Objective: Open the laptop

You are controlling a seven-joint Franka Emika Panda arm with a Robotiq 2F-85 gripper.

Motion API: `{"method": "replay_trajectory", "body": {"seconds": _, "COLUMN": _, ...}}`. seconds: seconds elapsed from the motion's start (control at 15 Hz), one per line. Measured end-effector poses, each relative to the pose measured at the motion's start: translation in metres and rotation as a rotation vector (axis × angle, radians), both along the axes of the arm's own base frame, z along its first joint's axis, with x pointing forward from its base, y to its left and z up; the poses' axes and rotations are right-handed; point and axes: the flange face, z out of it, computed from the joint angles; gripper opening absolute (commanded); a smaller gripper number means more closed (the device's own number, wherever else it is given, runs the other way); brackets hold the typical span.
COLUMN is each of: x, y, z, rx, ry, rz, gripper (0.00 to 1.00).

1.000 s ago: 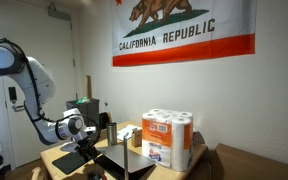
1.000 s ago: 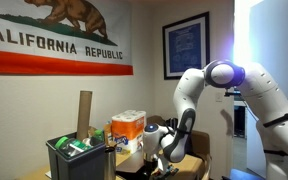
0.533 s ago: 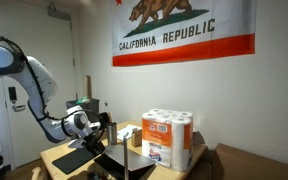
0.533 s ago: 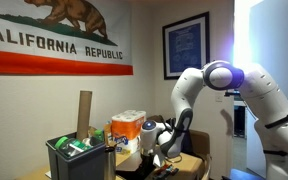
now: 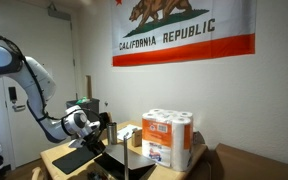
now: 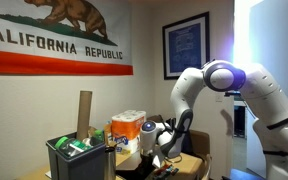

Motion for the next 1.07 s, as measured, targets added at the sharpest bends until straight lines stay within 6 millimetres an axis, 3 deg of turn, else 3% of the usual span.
{"method": "replay_trajectory", "body": {"seconds": 0.4, "x": 0.01, "y": 0.005, "z": 0.019, "rx": -0.017, "ry": -0.049, "rz": -0.01, "gripper": 1.0}}
{"method": "replay_trajectory", "body": {"seconds": 0.87, "x": 0.065, "y": -0.003, "z": 0.102, "rx": -0.047, "ry": -0.225, "rz": 0.022, "gripper": 1.0}}
{"method": "replay_trajectory", "body": {"seconds": 1.07, "x": 0.081, "y": -0.009, "z": 0.125, "rx": -0.067, "ry": -0.267, "rz": 0.043, "gripper": 1.0}}
